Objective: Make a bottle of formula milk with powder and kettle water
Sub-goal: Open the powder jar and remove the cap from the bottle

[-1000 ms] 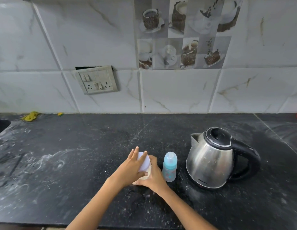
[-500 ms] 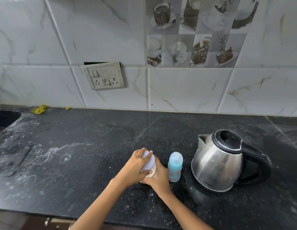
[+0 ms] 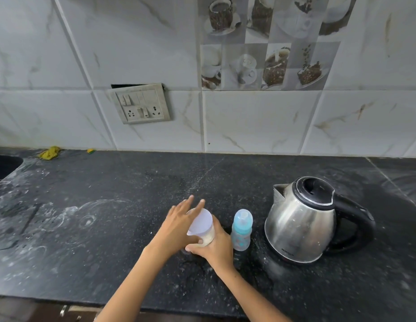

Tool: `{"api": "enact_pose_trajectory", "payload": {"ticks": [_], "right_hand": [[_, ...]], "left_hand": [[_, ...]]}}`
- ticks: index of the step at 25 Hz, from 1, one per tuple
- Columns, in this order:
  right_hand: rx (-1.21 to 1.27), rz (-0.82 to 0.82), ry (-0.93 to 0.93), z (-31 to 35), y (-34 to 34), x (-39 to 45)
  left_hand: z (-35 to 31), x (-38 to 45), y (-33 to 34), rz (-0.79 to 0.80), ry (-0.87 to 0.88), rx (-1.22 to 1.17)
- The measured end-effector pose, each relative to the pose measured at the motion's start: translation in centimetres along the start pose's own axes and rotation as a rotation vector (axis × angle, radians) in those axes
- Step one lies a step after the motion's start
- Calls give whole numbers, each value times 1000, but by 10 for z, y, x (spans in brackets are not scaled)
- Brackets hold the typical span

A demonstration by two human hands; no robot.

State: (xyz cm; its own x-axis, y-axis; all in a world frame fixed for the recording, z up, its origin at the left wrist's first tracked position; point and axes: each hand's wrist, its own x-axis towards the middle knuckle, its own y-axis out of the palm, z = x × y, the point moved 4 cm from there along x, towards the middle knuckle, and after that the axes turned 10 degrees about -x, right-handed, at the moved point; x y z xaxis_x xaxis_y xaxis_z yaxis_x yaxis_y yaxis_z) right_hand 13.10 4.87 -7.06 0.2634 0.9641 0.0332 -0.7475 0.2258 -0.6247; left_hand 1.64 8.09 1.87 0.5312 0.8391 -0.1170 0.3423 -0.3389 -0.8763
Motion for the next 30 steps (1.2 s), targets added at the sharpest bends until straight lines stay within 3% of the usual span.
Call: {"api": "enact_pose_trajectory", "payload": {"ticks": [2,3,6,8,12,13,16,18,23,30], "right_hand": [[16,24,7,0,0,-1],[8,25,19,0,-2,-1],[-13,5,23,0,-3,1],[-59,10,14,2,-2,2],[-70,39,24,3,-3,2],[-69,46,30,4,-3,1],[-60,53,27,3,-4,1],[-74,41,17,4,-4,0],[-25,110,-8,-1,-2,-6],[-108,-3,-63,-26,-23,-40]], "left_hand": [[-1,5,3,210,23,-162],[1,8,2,218,1,-153],[5,10,-9,66,-101,200],[1,11,-12,6,-68,330],[5,21,-3,237,67,-2],[4,20,-1,227,68,-21],[-3,14,-1,-105,35,117],[-8,2,-6,-330,11,89],[18,-52,1,-519,65,-115],[64,-91,95,-225,-19,80]]}}
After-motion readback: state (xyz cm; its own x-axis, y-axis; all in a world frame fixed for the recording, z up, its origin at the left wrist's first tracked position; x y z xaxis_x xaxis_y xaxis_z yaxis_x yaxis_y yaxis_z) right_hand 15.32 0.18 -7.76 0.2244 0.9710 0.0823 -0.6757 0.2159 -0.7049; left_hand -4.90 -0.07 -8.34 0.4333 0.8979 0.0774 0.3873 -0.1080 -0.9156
